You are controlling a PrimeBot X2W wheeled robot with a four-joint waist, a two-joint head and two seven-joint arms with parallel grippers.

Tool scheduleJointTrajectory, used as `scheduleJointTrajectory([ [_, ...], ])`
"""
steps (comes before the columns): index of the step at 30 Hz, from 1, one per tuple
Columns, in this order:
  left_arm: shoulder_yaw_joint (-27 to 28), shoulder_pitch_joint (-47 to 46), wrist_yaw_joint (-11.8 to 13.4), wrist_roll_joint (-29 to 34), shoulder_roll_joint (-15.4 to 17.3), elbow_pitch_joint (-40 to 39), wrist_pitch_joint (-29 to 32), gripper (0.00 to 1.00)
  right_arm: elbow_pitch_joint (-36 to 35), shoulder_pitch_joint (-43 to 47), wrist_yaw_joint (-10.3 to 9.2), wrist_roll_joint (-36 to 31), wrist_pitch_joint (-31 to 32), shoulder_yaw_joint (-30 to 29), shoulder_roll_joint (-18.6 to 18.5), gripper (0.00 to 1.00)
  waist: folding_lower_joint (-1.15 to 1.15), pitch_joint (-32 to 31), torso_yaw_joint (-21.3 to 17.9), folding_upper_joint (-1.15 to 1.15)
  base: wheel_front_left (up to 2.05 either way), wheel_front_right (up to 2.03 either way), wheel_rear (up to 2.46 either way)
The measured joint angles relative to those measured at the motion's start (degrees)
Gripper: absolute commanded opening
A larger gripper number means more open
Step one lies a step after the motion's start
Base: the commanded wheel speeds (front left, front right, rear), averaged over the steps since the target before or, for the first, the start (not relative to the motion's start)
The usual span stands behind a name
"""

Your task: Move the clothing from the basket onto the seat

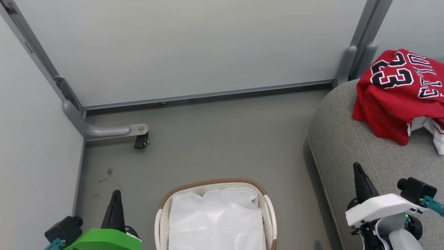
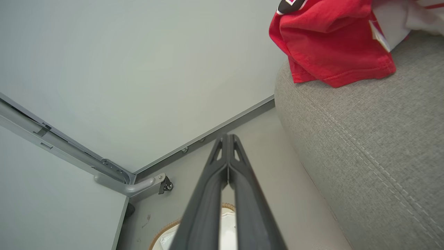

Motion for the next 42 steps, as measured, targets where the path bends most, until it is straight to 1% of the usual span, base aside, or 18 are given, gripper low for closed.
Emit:
scheduleJointTrajectory([
  [22,2.69,-1.87,-0.31,-16.17,0.19,-0.88,4.28,0.0,-1.76,0.14,0.0,17.58,4.52,-1.13,-0.09,0.0,0.0,-0.28,-0.17,0.0,0.0,0.0,0.0],
  [42,4.66,-3.37,-0.46,-27.71,0.24,-1.74,7.71,0.0,-2.98,0.14,0.0,30.54,7.8,-2.0,-0.2,0.0,0.0,-0.54,-0.32,0.0,0.0,0.0,0.0],
])
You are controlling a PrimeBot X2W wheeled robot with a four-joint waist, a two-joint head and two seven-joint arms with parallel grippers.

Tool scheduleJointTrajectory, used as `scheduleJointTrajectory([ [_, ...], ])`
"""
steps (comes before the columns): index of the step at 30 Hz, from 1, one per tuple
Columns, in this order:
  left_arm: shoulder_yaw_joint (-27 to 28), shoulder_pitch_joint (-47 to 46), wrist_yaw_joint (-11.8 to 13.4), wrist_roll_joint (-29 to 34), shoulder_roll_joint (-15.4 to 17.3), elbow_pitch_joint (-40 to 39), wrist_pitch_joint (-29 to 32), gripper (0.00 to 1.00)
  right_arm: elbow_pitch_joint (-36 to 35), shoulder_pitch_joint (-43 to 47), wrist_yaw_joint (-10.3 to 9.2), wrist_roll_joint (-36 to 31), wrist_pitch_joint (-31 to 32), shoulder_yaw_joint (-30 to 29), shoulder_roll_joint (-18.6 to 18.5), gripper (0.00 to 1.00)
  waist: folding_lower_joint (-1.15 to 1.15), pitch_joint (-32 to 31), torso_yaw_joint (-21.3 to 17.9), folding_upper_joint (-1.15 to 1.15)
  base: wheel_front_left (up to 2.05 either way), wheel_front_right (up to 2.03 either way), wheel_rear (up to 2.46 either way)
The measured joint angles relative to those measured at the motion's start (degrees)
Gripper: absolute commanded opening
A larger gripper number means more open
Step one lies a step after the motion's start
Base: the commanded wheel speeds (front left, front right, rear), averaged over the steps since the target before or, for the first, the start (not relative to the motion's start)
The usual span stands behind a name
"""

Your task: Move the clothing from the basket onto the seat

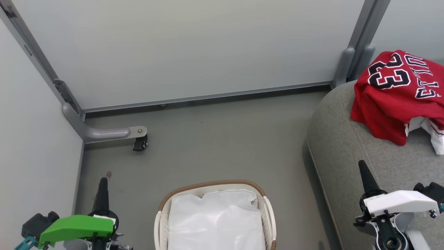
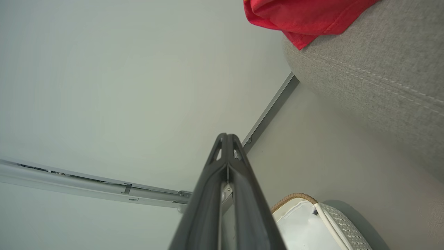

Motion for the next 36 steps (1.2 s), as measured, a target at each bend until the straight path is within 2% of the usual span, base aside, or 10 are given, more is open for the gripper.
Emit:
scheduleJointTrajectory([
  [36,2.93,-1.94,-0.09,-16.39,0.02,-0.96,4.83,0.0,-1.86,0.01,-0.01,18.34,4.69,-1.23,-0.15,0.0,0.0,-0.47,-0.28,0.0,0.0,0.0,0.0],
])
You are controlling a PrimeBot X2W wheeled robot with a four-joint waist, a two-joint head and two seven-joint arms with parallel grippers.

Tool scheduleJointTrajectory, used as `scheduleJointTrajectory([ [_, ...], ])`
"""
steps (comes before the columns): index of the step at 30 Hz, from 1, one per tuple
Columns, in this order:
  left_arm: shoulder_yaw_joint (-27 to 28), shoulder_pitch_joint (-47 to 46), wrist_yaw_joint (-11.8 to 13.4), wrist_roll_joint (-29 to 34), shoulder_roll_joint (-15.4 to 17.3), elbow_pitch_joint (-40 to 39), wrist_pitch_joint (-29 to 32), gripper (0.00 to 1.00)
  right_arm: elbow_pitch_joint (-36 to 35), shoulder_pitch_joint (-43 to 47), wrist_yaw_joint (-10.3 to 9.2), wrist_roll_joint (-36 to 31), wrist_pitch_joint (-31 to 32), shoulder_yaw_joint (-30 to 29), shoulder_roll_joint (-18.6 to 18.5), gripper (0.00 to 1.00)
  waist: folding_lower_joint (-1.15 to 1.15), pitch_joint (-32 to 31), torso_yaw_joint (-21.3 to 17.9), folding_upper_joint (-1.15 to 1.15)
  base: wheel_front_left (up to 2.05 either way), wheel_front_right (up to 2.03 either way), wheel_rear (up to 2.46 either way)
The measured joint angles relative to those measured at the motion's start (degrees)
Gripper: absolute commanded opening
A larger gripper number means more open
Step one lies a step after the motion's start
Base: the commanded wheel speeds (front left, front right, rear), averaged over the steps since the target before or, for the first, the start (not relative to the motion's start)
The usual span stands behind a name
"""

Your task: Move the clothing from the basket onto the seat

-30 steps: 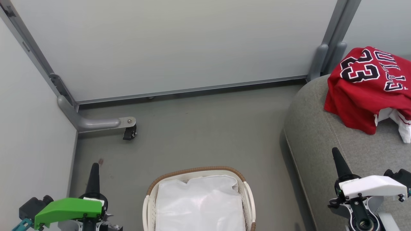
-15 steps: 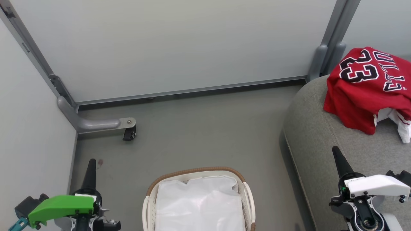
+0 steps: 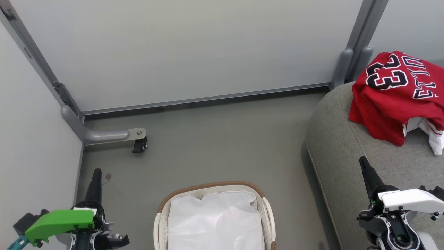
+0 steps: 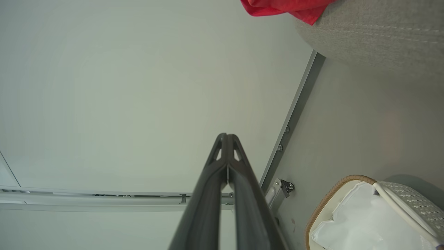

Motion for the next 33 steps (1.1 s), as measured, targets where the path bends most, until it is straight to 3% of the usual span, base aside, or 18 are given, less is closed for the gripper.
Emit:
scheduleJointTrajectory([
  [22,1.49,-1.02,-0.22,-8.22,0.0,-0.58,2.36,0.0,-0.93,0.0,-0.01,9.21,2.35,-0.58,-0.08,0.0,0.0,-0.29,-0.17,0.0,0.0,0.0,0.0],
  [33,1.57,-1.17,-0.26,-8.21,-0.01,-0.63,2.47,0.0,-0.96,0.0,-0.01,9.21,2.35,-0.59,-0.08,0.0,0.0,-0.29,-0.17,0.0,0.0,0.0,0.0],
])
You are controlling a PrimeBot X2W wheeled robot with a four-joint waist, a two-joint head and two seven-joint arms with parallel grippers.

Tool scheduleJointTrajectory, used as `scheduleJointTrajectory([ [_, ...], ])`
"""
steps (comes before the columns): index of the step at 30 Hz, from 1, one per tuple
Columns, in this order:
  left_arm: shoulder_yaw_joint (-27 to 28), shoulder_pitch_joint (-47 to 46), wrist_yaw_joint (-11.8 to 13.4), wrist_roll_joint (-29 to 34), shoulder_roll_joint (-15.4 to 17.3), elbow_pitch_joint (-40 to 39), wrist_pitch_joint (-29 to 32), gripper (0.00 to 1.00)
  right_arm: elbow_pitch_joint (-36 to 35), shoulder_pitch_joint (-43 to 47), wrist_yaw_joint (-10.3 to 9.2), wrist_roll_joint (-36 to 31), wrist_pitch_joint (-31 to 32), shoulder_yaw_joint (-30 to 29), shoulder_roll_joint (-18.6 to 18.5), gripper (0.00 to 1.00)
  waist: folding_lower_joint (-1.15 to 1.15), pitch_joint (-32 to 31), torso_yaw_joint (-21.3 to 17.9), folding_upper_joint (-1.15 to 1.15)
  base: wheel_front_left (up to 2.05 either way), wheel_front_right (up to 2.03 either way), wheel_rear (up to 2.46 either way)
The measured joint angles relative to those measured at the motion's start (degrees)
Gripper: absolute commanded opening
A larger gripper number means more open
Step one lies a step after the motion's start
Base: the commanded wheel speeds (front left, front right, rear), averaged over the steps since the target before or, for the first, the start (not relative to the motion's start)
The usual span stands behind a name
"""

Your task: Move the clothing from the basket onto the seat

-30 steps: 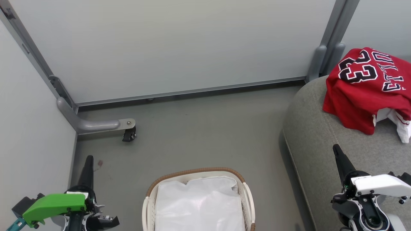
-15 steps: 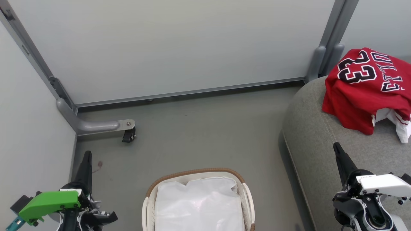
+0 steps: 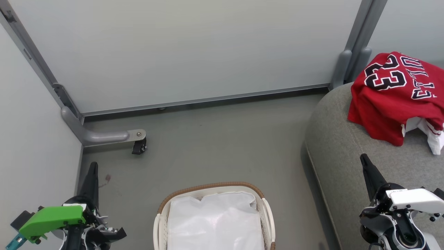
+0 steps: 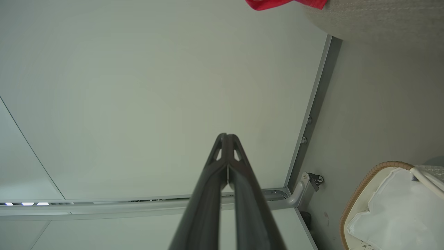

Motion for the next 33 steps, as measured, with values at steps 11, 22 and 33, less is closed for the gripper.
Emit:
scheduleJointTrajectory([
  [11,0.07,0.0,-0.01,0.0,-0.01,0.0,0.11,0.0,0.0,0.01,0.0,0.0,-0.01,0.0,0.0,0.0,0.0,0.0,0.0,0.0,0.0,0.0,0.0],
  [22,0.12,0.0,-0.01,0.01,-0.03,0.0,0.19,0.0,0.0,0.01,0.0,0.0,-0.01,0.0,0.0,0.0,0.0,0.0,0.0,0.0,0.0,0.0,0.0],
  [33,0.18,-0.01,-0.01,0.02,-0.05,0.0,0.23,0.0,0.0,0.01,0.0,0.0,0.0,0.0,0.0,0.0,0.0,0.0,0.0,0.0,0.0,0.0,0.0],
])
